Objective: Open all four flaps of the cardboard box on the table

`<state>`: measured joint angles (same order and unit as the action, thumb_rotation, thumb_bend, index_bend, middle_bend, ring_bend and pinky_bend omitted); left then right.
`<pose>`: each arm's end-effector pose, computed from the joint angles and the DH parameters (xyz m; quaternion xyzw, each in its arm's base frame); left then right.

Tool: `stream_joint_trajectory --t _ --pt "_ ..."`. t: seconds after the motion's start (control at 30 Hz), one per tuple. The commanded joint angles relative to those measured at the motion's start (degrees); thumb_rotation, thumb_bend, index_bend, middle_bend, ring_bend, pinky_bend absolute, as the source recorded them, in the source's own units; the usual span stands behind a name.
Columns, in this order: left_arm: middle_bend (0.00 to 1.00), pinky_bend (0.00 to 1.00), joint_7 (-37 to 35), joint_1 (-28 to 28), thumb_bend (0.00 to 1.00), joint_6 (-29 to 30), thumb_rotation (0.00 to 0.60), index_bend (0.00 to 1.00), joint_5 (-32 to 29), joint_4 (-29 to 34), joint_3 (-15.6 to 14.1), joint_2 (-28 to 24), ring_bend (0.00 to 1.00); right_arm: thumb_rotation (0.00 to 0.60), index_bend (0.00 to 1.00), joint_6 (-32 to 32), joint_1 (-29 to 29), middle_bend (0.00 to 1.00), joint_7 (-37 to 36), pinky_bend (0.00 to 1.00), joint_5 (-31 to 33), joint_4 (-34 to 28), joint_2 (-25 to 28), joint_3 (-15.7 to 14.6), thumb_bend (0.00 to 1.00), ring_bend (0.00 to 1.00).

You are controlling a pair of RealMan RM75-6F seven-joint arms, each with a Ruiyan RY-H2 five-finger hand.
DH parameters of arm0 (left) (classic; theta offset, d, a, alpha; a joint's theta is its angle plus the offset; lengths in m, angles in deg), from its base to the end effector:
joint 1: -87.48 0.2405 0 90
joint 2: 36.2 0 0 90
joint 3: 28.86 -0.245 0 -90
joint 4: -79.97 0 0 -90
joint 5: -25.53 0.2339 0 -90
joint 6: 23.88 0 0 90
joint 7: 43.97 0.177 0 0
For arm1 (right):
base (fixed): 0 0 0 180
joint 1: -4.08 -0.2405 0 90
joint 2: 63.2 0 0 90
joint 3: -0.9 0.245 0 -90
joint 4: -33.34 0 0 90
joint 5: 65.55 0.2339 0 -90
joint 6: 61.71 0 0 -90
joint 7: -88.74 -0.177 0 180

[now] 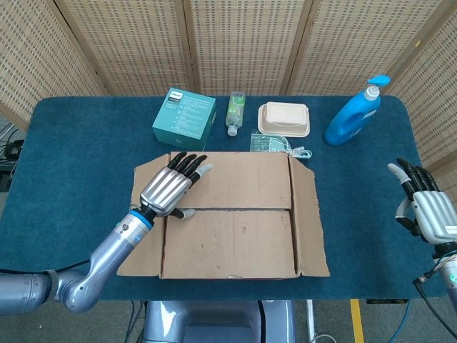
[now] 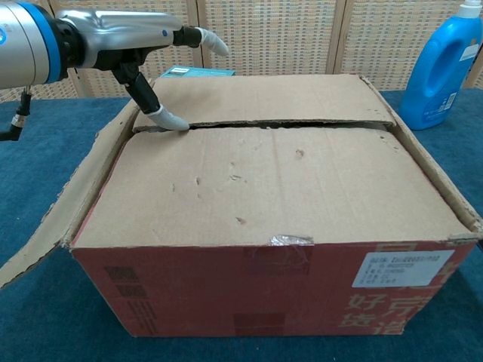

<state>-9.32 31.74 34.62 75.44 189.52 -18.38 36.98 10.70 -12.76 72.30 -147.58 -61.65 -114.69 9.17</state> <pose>-0.0286 0.3536 0.0063 -0.7897 -0.2971 -0.3723 0.3867 -0.2780 -0.3003 0.1875 0.6051 -0.4111 0.4385 0.5222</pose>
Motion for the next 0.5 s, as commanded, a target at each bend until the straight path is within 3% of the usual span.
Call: stream_joint_trajectory --t 0.03,0.5 --pt "0.00 0.00 0.48 -0.23 0.10 0.31 0.513 0.07 -0.14 -0.37 -0.29 0.52 0.00 0.600 0.01 -0.01 0.05 0.01 -0.14 0.00 0.02 0.10 -0.03 -0.02 1.00 0.00" --pt "0.00 0.00 2.17 -0.66 0.10 2.42 0.514 0.07 -1.04 -3.91 -0.84 3.56 0.00 0.600 0.01 0.20 0.38 0.01 -0.64 0.00 0.32 0.45 0.10 0.09 1.00 0.00"
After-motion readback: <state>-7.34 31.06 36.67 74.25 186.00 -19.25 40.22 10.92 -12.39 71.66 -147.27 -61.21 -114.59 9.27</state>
